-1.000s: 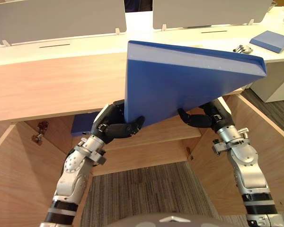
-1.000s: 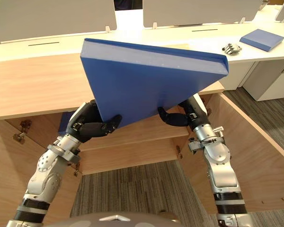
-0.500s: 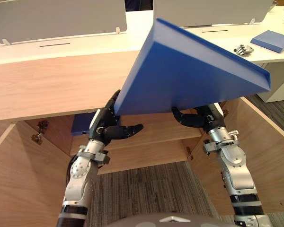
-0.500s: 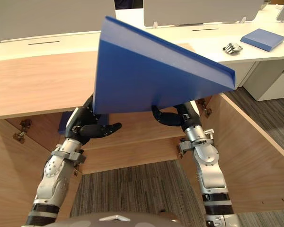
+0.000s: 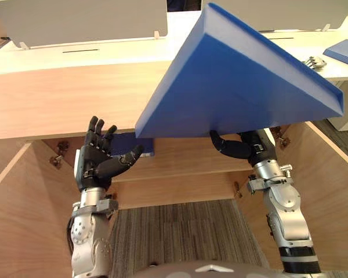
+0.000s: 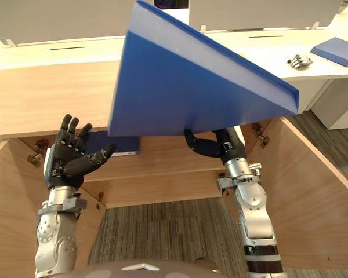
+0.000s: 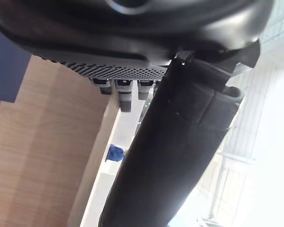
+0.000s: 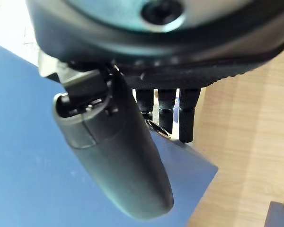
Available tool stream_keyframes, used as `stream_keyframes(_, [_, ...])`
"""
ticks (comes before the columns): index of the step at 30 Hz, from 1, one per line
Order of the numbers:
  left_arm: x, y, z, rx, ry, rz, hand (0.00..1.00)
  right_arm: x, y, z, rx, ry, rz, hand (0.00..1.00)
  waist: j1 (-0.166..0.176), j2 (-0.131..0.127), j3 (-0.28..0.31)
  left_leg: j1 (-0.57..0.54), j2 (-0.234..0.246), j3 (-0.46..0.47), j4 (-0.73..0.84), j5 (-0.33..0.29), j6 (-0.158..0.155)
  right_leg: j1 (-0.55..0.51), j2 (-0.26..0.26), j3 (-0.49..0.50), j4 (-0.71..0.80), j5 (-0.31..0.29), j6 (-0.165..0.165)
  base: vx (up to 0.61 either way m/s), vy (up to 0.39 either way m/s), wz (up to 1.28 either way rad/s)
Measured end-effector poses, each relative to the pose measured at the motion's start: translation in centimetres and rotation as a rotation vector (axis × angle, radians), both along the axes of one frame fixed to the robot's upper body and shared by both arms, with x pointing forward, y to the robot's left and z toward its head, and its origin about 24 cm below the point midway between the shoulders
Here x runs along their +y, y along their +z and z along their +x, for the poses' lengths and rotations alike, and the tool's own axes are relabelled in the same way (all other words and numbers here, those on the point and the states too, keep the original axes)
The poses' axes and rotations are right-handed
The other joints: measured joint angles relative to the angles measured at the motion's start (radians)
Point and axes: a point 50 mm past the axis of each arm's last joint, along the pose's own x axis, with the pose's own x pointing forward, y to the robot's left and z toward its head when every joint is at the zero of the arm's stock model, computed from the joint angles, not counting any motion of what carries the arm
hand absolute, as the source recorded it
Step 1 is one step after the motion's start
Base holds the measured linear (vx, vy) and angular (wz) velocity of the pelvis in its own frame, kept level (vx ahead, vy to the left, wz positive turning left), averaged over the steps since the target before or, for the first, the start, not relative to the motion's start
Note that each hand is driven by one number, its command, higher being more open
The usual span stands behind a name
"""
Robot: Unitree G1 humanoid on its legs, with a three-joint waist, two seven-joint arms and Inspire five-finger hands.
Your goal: Walk over to the cabinet, pick up the folder, carry it to the office cabinet, place the folder inside the office cabinet, then close the office cabinet door
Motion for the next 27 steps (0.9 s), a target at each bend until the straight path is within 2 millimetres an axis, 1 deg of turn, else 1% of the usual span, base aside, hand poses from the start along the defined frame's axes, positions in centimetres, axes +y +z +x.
stream_keyframes(4, [0.0, 0.0, -0.9, -0.013, -0.017, -0.033, 1.0, 0.0, 0.0, 0.0, 0.0, 0.004, -0.001, 0.0, 0.009, 0.0, 0.0, -0.002, 0.0, -0.006, -0.004, 0.004, -0.001, 0.0, 0.0, -0.005, -0.001, -0.004, 0.003, -0.03, 0.001, 0.06])
stream_keyframes(10, [0.1, -1.1, -2.2, 0.029, -0.038, -0.055, 1.0, 0.0, -0.2, -0.3, 0.007, 0.008, -0.004, 0.0, 0.015, -0.002, 0.002, -0.006, 0.0, -0.029, -0.008, 0.01, -0.004, 0.006, 0.001, -0.028, 0.001, -0.012, 0.001, -0.01, -0.006, 0.11])
stream_keyframes(11, [0.1, -2.1, -2.5, 0.069, -0.033, -0.067, 1.0, 0.0, -0.2, -0.3, 0.008, 0.013, -0.006, 0.0, 0.025, -0.002, 0.002, -0.007, 0.0, -0.033, -0.009, 0.01, -0.004, 0.007, 0.001, -0.032, 0.001, -0.014, 0.0, 0.0, -0.001, 0.06])
stream_keyframes(12, [0.1, -2.3, -2.6, 0.08, -0.031, -0.07, 1.0, 0.0, -0.2, -0.3, 0.008, 0.014, -0.007, 0.0, 0.026, -0.001, 0.002, -0.007, 0.0, -0.035, -0.009, 0.01, -0.004, 0.009, 0.001, -0.033, 0.001, -0.014, 0.0, -0.01, -0.003, 0.14])
stream_keyframes(14, [0.5, -4.8, -3.1, 0.194, -0.002, -0.092, 1.0, 0.2, -0.2, -0.3, 0.011, 0.027, -0.013, 0.0, 0.026, -0.003, 0.002, -0.005, 0.0, -0.05, -0.013, 0.013, -0.005, 0.017, 0.001, -0.048, 0.002, -0.018, 0.0, -0.01, -0.006, 0.18])
stream_keyframes(15, [0.6, -5.4, -3.3, 0.227, 0.008, -0.093, 1.0, 0.3, -0.2, -0.3, 0.011, 0.031, -0.013, 0.0, 0.027, -0.005, 0.003, -0.005, 0.0, -0.051, -0.016, 0.014, -0.006, 0.016, 0.001, -0.05, 0.002, -0.02, -0.001, -0.01, -0.004, 0.11])
stream_keyframes(16, [1.0, -6.7, -3.9, 0.296, 0.035, -0.098, 1.0, 0.6, -0.3, -0.3, 0.013, 0.042, -0.013, 0.0, 0.028, -0.009, 0.005, -0.004, 0.0, -0.053, -0.023, 0.018, -0.007, 0.016, 0.001, -0.051, 0.002, -0.022, 0.0, -0.01, -0.002, 0.05])
stream_keyframes(17, [1.1, -7.2, -4.3, 0.329, 0.051, -0.104, 1.0, 0.7, -0.3, -0.3, 0.015, 0.049, -0.014, 0.0, 0.028, -0.01, 0.006, -0.004, 0.0, -0.053, -0.025, 0.019, -0.007, 0.016, 0.002, -0.052, 0.002, -0.023, 0.0, 0.0, -0.002, 0.04])
stream_keyframes(19, [1.5, -9.2, -5.4, 0.439, 0.104, -0.119, 1.0, 1.2, -0.4, -0.3, 0.019, 0.068, -0.028, 0.0, 0.031, -0.011, 0.006, -0.004, 0.0, -0.055, -0.028, 0.019, -0.007, 0.015, 0.002, -0.055, 0.002, -0.024, -0.001, 0.0, 0.0, 0.02])
stream_keyframes(22, [1.9, -10.7, -6.5, 0.532, 0.15, -0.116, 1.0, 1.8, -0.6, -0.4, 0.026, 0.092, -0.057, 0.0, 0.032, -0.013, 0.007, -0.004, 0.0, -0.058, -0.029, 0.019, -0.007, 0.015, 0.002, -0.056, 0.002, -0.024, -0.001, 0.0, 0.003, 0.01])
stream_keyframes(27, [2.1, -12.7, -7.1, 0.656, 0.17, -0.069, 1.0, 3.0, -1.3, -0.6, 0.057, 0.168, -0.076, 0.0, 0.032, -0.013, 0.008, -0.004, 0.0, -0.059, -0.03, 0.019, -0.007, 0.015, 0.002, -0.055, 0.004, -0.025, -0.002, 0.0, 0.0, 0.0])
